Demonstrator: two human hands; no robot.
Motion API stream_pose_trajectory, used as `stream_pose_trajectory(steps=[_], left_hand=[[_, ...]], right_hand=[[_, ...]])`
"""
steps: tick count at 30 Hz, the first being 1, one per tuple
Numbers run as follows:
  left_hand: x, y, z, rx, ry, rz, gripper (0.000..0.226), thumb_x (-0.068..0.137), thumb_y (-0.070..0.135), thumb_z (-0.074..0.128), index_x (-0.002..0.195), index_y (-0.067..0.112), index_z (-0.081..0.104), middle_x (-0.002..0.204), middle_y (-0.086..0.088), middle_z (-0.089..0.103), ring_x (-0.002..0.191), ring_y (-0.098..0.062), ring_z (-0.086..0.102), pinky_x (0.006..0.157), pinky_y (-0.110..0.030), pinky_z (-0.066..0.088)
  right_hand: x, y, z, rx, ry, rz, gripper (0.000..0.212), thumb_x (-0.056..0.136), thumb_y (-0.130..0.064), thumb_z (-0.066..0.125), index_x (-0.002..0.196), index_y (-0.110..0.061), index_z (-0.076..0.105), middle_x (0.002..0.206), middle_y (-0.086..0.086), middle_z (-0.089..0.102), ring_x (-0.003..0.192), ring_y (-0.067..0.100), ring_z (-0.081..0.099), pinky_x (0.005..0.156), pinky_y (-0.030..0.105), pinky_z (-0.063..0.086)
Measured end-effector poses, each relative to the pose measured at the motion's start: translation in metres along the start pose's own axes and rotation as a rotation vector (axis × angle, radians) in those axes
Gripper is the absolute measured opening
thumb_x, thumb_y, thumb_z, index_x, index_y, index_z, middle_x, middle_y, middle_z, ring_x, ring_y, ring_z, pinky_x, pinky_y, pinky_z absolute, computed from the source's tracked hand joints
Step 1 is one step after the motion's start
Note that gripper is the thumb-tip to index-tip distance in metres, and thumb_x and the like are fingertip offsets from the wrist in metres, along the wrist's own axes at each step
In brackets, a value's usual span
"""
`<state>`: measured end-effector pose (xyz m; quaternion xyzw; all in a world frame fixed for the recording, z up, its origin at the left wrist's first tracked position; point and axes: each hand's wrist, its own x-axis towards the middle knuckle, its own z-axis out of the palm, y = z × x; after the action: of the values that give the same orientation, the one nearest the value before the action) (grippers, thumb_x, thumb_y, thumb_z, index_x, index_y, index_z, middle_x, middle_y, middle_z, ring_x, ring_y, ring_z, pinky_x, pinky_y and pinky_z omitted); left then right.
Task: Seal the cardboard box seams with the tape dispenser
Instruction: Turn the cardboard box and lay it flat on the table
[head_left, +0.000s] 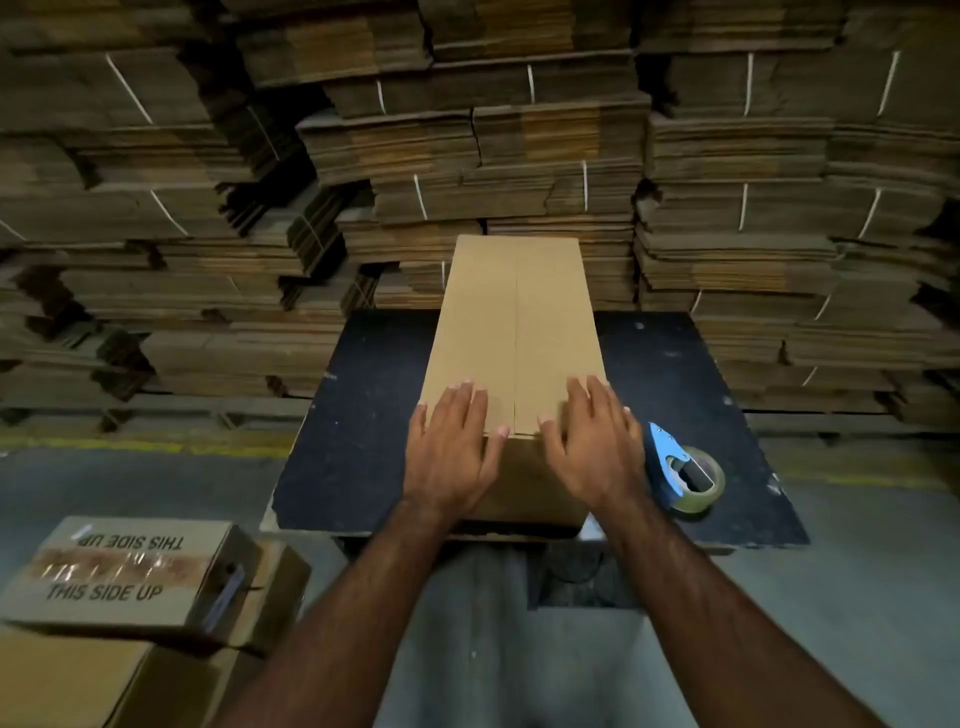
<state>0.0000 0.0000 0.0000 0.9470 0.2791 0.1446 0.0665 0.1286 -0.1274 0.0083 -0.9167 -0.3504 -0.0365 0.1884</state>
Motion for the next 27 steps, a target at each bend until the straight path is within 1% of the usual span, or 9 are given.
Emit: stream_pose_trajectory(steps=[1,3,8,14,16,18,20,23,27], left_hand=[[0.002,-0.001,0.002,0.017,-0.064,-0.033,0.07,0.097,0.057,0.015,0.152,0.018,0.034,0.16,-0.004,0.032,0.148,-0.02,0.026,0.118,-0.05,0.019],[0.007,-0.004,0.007,0.067,-0.106,-0.052,0.073,0.096,0.06,0.009,0.154,0.019,0.028,0.163,-0.003,0.025,0.15,-0.019,0.021,0.12,-0.051,0.015],[0.034,-0.013,0.009,0.042,-0.18,-0.082,0.065,0.102,0.057,0.017,0.157,0.024,0.019,0.166,-0.001,0.013,0.152,-0.019,0.01,0.119,-0.055,0.013],[0.075,-0.027,0.005,-0.032,-0.298,-0.117,0.066,0.102,0.058,0.022,0.157,0.023,0.016,0.167,-0.001,0.005,0.153,-0.021,0.005,0.114,-0.058,0.024],[0.097,-0.038,0.006,-0.08,-0.314,-0.123,0.068,0.102,0.058,0.024,0.158,0.023,0.014,0.167,0.0,0.0,0.153,-0.02,-0.001,0.118,-0.057,0.022],[0.121,-0.05,0.012,-0.14,-0.29,-0.135,0.07,0.101,0.056,0.032,0.158,0.019,0.013,0.167,-0.002,-0.002,0.153,-0.021,-0.005,0.122,-0.05,0.017],[0.144,-0.061,0.022,-0.215,-0.261,-0.166,0.074,0.099,0.055,0.042,0.158,0.017,0.016,0.167,-0.005,-0.004,0.153,-0.027,-0.001,0.122,-0.047,0.019],[0.179,-0.072,0.034,-0.296,-0.244,-0.2,0.082,0.093,0.058,0.054,0.157,0.018,0.02,0.167,-0.003,-0.005,0.149,-0.03,0.018,0.118,-0.046,0.028],[0.231,-0.08,0.04,-0.325,-0.242,-0.184,0.084,0.092,0.058,0.057,0.157,0.018,0.021,0.167,-0.003,-0.005,0.147,-0.032,0.023,0.114,-0.046,0.03]], right_hand=[[0.003,0.003,0.002,-0.03,-0.054,0.037,0.066,0.096,-0.053,0.034,0.151,-0.017,0.027,0.16,0.01,0.022,0.147,0.026,0.018,0.116,0.05,0.019],[0.009,0.009,0.007,-0.056,-0.107,0.068,0.069,0.095,-0.057,0.032,0.151,-0.018,0.025,0.161,0.011,0.018,0.148,0.028,0.014,0.114,0.053,0.021],[0.033,0.019,0.015,0.008,-0.201,0.079,0.078,0.094,-0.064,0.031,0.155,-0.019,0.013,0.164,0.008,0.002,0.149,0.031,0.006,0.111,0.055,0.026],[0.074,0.027,0.025,0.005,-0.242,0.106,0.081,0.093,-0.065,0.033,0.155,-0.02,0.009,0.164,0.007,-0.003,0.149,0.031,0.007,0.107,0.057,0.032],[0.096,0.024,0.026,0.006,-0.239,0.121,0.082,0.092,-0.066,0.034,0.155,-0.021,0.008,0.164,0.008,-0.007,0.148,0.033,0.011,0.103,0.055,0.037],[0.119,0.018,0.028,0.03,-0.233,0.159,0.085,0.091,-0.066,0.037,0.156,-0.02,0.006,0.163,0.012,-0.011,0.145,0.035,0.018,0.099,0.053,0.041],[0.139,0.014,0.029,0.051,-0.235,0.239,0.09,0.09,-0.067,0.041,0.156,-0.019,0.004,0.162,0.016,-0.005,0.142,0.037,0.024,0.098,0.051,0.042],[0.167,0.009,0.036,0.028,-0.218,0.305,0.093,0.089,-0.069,0.043,0.156,-0.019,0.002,0.16,0.018,0.011,0.141,0.036,0.027,0.099,0.051,0.042],[0.219,0.006,0.046,0.023,-0.214,0.327,0.094,0.086,-0.072,0.044,0.156,-0.022,0.006,0.154,0.016,0.025,0.134,0.034,0.035,0.093,0.05,0.045]])
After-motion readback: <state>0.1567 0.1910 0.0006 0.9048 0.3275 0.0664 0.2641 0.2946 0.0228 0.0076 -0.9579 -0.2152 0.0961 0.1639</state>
